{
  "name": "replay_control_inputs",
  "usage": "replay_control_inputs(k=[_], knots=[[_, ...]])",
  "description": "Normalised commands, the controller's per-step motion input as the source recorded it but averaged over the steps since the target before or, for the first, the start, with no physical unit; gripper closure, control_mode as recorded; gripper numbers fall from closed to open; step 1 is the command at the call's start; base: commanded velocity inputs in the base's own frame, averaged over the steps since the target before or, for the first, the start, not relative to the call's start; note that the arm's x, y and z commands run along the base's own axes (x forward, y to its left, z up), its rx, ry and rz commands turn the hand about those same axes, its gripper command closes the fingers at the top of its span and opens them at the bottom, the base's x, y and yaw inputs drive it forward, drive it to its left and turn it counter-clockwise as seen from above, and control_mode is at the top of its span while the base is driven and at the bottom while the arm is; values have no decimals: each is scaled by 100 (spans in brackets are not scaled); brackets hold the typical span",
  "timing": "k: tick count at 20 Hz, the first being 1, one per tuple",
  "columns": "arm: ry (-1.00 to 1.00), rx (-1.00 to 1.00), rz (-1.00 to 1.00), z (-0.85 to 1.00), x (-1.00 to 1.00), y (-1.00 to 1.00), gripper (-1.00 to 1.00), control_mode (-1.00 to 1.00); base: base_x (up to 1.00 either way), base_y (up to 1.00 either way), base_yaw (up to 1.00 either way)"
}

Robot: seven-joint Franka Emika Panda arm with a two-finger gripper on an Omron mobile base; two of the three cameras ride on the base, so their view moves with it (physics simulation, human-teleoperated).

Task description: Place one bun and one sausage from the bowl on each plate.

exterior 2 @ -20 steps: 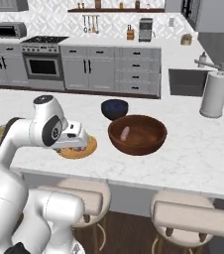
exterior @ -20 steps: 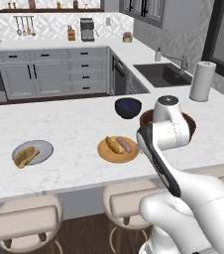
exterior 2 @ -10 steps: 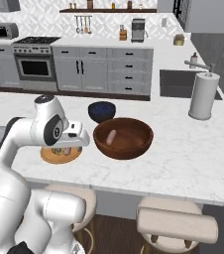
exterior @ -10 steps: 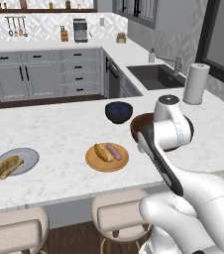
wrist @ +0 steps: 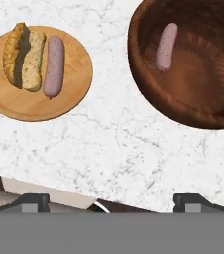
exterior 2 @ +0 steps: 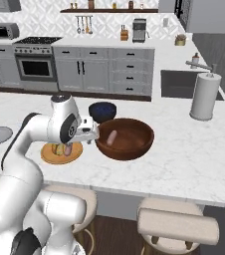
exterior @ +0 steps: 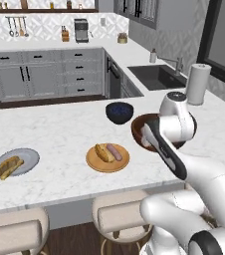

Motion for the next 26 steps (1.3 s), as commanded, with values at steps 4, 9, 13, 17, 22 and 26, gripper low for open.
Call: replay_control_inputs(k=[4, 9, 13, 17, 22, 26], knots=[[11, 11, 10, 53, 100, -51, -100, -100, 0, 0, 0], [33, 15, -6, 6, 100, -62, -100, -100, 0, 0, 0], [11, 23, -20, -57, 100, -26, -100, -100, 0, 0, 0], [5, 29, -35, -56, 100, 7, -100, -100, 0, 0, 0], [6, 8, -33, -42, 100, 1, -100, -100, 0, 0, 0], [10, -1, -3, -68, 77, 6, -100, -100, 0, 0, 0]])
